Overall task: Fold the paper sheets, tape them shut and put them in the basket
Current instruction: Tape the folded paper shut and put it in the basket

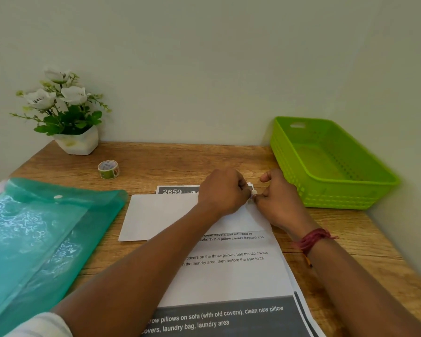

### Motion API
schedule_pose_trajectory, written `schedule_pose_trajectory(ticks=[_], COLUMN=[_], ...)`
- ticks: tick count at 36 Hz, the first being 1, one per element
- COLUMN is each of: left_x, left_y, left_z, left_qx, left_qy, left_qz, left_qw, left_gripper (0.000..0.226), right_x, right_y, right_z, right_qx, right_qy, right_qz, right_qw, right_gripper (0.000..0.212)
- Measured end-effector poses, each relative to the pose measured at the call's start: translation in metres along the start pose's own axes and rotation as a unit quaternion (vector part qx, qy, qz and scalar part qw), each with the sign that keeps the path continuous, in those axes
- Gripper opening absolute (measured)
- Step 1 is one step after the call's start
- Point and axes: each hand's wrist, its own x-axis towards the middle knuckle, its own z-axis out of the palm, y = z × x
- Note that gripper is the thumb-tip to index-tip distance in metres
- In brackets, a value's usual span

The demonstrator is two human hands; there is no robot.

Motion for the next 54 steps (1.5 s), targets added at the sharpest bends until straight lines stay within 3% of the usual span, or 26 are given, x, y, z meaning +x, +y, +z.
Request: schedule_pose_trajectory(ticks=[34,54], left_x=[-0.0053,0.0], left_y=[0.0036,-0.0009], left_z=[0.0029,-0.0018], left_qx=[0.034,0.014], left_qy=[0.026,0.006], left_qz=[0.016,-0.02], left_qw=[0.999,1.0], left_gripper=[0.016,0.012], right_x=[-0.002,-0.005], right_y=[-0.0006,-0.0049], right_z=[0.0039,-0.0023], right_qx=[-0.011,-0.036], right_qy=[0.041,0.007], right_qz=[-0.009,0.004], right_qw=[0.999,0.999], right_gripper=[0.039,0.036])
